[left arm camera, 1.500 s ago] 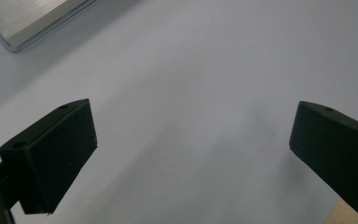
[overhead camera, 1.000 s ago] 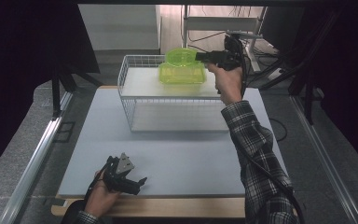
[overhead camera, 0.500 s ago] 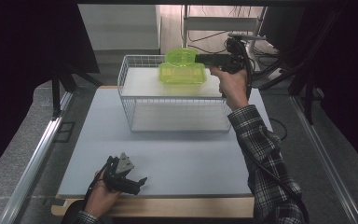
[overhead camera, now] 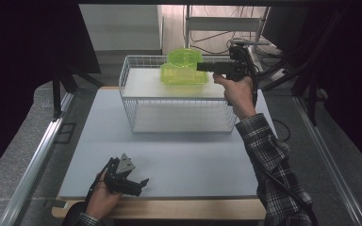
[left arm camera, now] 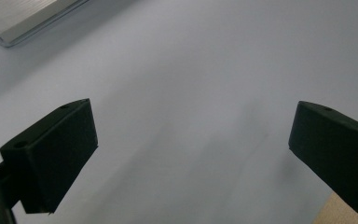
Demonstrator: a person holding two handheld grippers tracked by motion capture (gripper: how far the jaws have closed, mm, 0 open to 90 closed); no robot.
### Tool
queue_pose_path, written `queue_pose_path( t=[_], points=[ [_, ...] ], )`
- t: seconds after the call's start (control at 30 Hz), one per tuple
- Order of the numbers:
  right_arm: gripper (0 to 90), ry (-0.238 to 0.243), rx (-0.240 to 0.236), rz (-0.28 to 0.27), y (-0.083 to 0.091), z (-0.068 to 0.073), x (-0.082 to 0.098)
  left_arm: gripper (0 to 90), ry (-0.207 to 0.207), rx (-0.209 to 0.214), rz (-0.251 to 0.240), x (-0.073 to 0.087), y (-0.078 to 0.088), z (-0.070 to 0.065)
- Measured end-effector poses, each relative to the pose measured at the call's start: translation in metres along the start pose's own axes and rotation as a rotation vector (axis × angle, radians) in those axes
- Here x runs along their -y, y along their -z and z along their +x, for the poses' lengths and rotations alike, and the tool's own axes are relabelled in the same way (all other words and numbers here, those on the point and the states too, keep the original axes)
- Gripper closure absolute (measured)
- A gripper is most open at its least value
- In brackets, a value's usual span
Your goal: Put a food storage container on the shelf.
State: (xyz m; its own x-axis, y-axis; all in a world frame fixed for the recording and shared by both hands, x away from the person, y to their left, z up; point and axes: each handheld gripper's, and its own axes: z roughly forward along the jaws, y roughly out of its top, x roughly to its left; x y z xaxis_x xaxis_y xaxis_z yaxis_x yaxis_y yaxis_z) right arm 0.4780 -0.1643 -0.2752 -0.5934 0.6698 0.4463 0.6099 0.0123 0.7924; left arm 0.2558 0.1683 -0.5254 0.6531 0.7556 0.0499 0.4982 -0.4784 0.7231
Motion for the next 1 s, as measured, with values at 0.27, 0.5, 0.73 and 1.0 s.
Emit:
queue_pose_path(
  t=[0.27, 0.5, 0.73, 1.0],
  points=[
    [28.4, 0.044, -0.003, 0.015, 0.001, 0.004, 0.01, 0.9, -0.003, -0.003, 0.002, 0.0, 0.0, 0.0],
    [23.5, 0.085, -0.012, 0.027, 0.003, 0.007, 0.022, 0.9, -0.007, -0.006, 0.002, 0.0, -0.001, 0.0],
    [19.8, 0.133, -0.003, 0.045, 0.004, 0.005, 0.037, 0.9, -0.012, -0.01, 0.005, 0.0, -0.001, -0.001],
    [15.1, 0.194, 0.002, 0.064, 0.008, 0.006, 0.058, 0.9, -0.015, -0.011, 0.006, 0.001, -0.002, -0.001]
  ],
)
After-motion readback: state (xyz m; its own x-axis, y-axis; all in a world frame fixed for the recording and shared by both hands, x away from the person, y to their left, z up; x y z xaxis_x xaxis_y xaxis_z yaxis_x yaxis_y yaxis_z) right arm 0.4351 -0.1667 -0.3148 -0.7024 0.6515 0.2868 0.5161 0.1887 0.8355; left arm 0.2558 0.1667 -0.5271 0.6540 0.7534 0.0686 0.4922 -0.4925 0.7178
